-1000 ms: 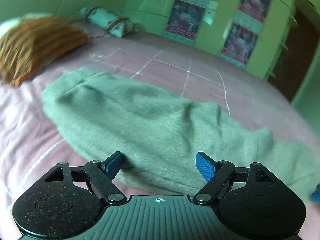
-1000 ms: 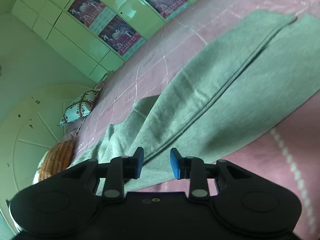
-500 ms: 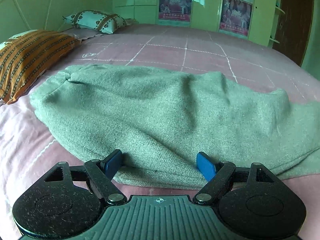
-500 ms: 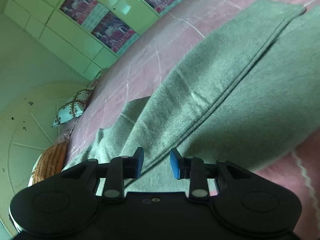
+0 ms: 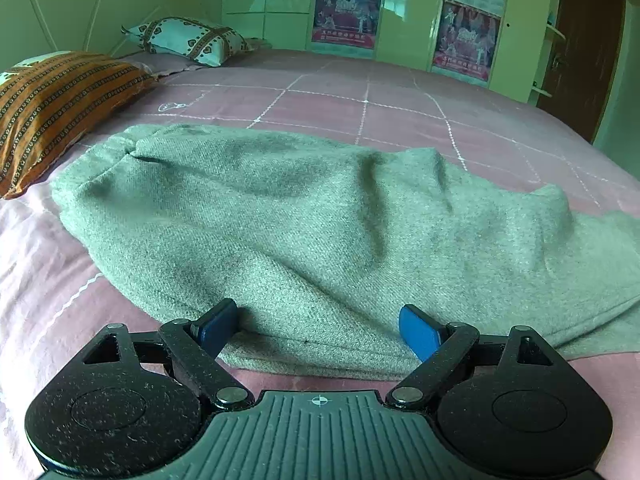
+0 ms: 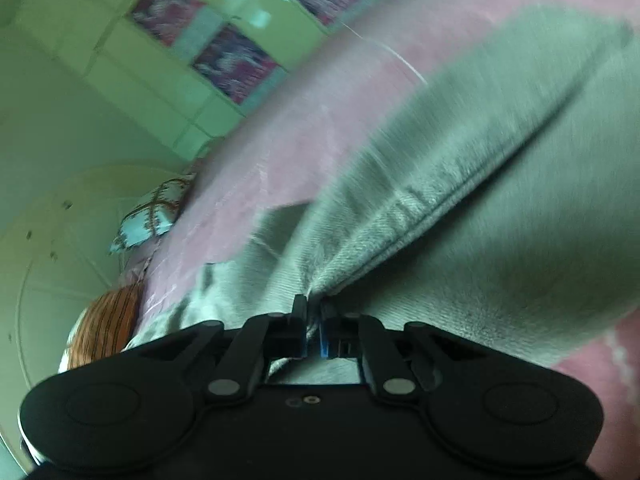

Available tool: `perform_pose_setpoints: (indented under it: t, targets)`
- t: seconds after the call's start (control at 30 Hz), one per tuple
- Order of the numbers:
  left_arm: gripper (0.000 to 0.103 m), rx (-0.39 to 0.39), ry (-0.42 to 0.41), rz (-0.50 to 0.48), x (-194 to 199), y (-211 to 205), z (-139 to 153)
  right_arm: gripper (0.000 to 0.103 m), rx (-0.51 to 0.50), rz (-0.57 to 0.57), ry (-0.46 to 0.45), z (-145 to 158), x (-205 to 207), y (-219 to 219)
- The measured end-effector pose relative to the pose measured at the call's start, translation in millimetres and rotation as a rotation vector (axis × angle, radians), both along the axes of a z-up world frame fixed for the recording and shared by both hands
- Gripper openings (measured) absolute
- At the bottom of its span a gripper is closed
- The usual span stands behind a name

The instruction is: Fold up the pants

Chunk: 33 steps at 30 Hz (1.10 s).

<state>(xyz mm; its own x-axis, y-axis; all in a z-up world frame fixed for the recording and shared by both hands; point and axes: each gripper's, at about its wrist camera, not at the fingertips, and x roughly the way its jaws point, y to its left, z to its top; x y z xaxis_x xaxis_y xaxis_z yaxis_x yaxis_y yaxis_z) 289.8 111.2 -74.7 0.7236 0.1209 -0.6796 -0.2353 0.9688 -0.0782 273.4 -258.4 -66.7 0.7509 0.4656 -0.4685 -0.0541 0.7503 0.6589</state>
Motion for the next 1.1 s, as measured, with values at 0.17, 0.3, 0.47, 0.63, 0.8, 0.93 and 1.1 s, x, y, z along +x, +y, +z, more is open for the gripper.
perform_pose_setpoints:
  t: [0.17, 0.3, 0.47, 0.63, 0.8, 0.93, 1.1]
  targets:
    - [0.087, 0.004, 0.0, -0.012, -1, 0, -1, 0.0, -0.075, -0.019, -0.028, 10, -38, -5]
    - [0.087, -0.011, 0.006, -0.012, 0, 3, 2, 0.0, 0.023, -0.059, 0.085, -25, -33, -22]
    - [0.087, -0.045, -0.014, 0.012, -4, 7, 1, 0.019, 0.143, -0.103, 0.117, -32, -20, -29]
    - [0.087, -0.034, -0.012, 0.015, -5, 5, 0, 0.005, 0.181, -0.108, 0.143, -39, 7, -23]
    - [0.087, -0.045, -0.016, 0.005, -6, 8, 0, 0.0, -0.005, -0.062, -0.008, 5, -15, -11]
    - [0.087, -0.034, -0.019, 0.005, -7, 6, -1, 0.0, -0.15, -0.062, -0.065, 25, -50, 1]
    - [0.087, -0.039, -0.014, 0.0, -7, 7, 0, 0.0, -0.197, -0.092, 0.044, -17, -40, 6]
